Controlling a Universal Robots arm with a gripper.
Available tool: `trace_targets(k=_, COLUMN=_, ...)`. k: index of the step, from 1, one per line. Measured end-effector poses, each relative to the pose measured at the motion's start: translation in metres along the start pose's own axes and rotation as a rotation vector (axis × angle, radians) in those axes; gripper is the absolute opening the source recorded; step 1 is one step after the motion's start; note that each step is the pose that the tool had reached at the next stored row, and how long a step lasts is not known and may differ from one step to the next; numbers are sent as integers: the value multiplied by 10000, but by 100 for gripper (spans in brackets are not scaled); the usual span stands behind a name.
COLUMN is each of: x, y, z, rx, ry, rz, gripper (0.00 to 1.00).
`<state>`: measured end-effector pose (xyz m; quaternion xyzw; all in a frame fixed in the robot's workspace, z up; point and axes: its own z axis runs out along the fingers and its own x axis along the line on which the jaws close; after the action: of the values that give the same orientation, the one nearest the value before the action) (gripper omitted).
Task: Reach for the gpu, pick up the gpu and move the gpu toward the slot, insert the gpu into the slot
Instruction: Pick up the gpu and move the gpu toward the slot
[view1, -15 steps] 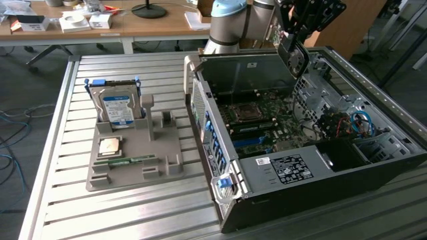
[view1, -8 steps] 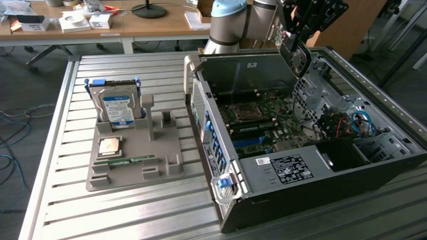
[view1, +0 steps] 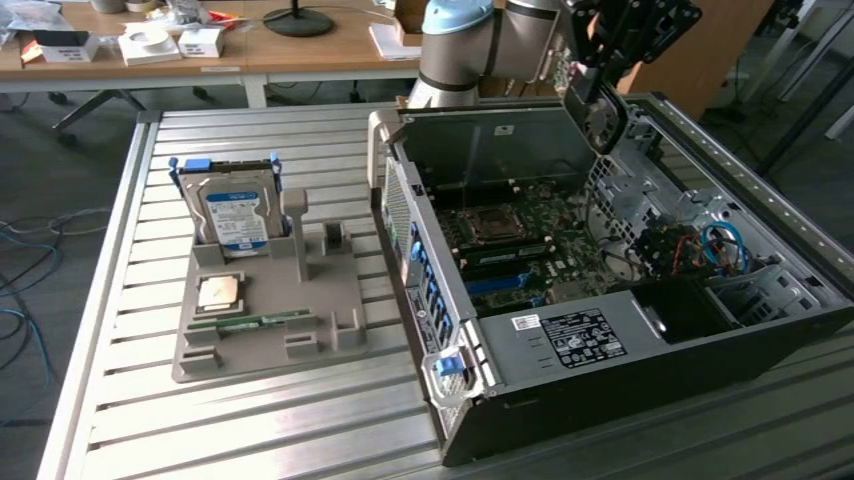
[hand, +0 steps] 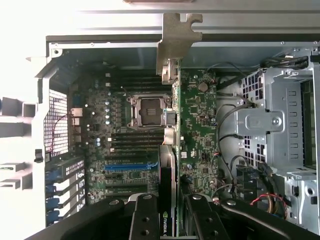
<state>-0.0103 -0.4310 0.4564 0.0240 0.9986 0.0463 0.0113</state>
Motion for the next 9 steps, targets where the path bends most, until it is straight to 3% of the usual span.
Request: trace_targets(k=9, x=-59, y=3, z=2, rx=0, ry=0, rz=0, gripper=27)
